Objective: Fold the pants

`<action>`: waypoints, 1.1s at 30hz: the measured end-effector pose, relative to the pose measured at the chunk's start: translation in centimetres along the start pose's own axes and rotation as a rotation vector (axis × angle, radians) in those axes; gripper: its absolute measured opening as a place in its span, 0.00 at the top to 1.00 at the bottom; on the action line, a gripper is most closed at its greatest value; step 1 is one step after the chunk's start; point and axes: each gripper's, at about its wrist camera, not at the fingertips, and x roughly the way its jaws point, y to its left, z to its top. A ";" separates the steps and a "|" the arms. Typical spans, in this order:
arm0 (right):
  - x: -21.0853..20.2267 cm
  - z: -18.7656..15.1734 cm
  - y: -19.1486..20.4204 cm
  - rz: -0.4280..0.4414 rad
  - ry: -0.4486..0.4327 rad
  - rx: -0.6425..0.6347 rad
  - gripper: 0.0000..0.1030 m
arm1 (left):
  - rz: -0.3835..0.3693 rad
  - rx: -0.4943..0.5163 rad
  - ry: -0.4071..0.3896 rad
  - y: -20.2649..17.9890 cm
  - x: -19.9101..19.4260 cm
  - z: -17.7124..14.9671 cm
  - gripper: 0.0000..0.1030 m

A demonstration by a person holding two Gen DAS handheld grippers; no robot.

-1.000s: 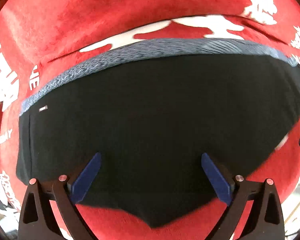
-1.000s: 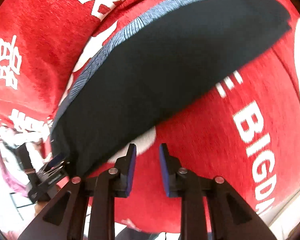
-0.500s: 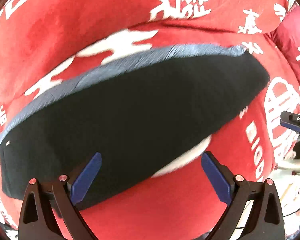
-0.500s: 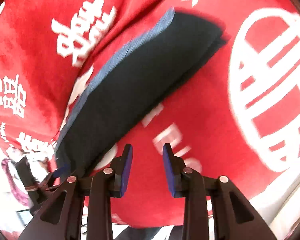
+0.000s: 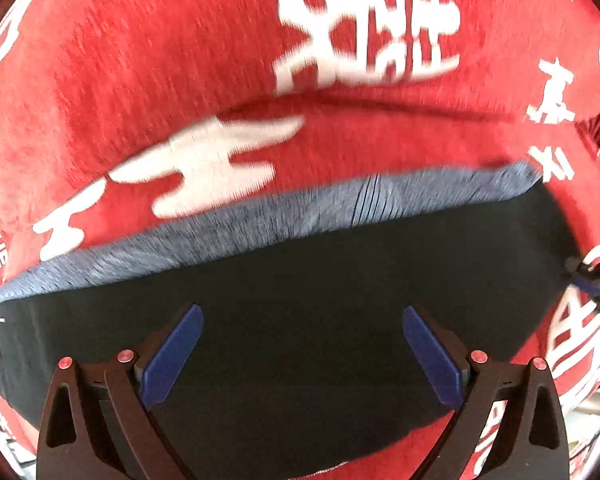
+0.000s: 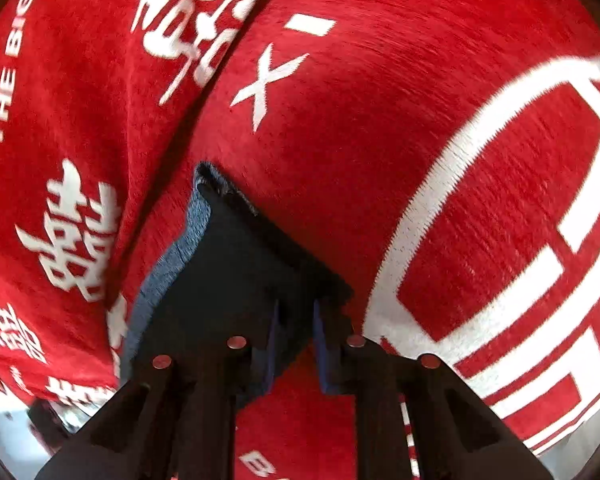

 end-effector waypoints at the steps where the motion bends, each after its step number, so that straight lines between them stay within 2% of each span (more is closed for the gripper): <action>1: 0.0 -0.1 0.0 -0.014 0.003 -0.025 0.84 | 0.013 0.013 0.043 -0.2 1.2 -0.5 0.02; 3: -0.1 -0.7 -0.3 -0.014 0.012 -0.047 0.84 | 0.003 -0.006 0.023 -0.1 1.5 -1.1 0.00; 6: -0.1 -1.0 -0.2 -0.019 0.008 -0.083 0.84 | 0.008 0.008 0.049 -0.2 1.3 -0.8 0.00; 9: -0.3 -1.4 0.0 -0.044 0.008 -0.104 0.84 | 0.055 0.036 -0.009 -0.1 0.7 0.9 0.00; 11: -0.3 -1.6 0.2 -0.062 0.010 -0.110 0.84 | 0.090 0.014 -0.037 0.7 1.0 2.7 0.00; 14: 0.0 -1.8 0.6 -0.086 0.018 -0.141 0.84 | 0.122 -0.045 -0.010 2.3 2.9 4.6 0.00; 17: -0.2 -2.4 0.6 -0.089 0.030 -0.139 0.79 | 0.082 -0.115 0.029 3.4 4.2 5.5 0.00; 20: -1.0 -3.8 1.0 -0.056 0.042 -0.147 0.78 | 0.111 -0.092 0.022 2.7 4.0 5.6 0.00; 21: -1.3 -4.3 1.1 -0.037 0.048 -0.152 0.74 | 0.122 -0.081 0.019 2.4 3.9 5.6 0.00; 24: -1.5 -6.0 1.4 0.013 0.089 -0.158 0.50 | 0.125 -0.068 0.025 1.5 4.0 5.5 0.00; 30: -0.4 -8.6 1.1 0.051 0.150 -0.135 0.50 | 0.134 -0.067 0.024 0.7 4.0 5.6 0.00; 33: -0.1 -8.9 0.8 0.066 0.166 -0.119 0.50 | 0.145 -0.059 0.016 0.7 3.8 4.5 0.00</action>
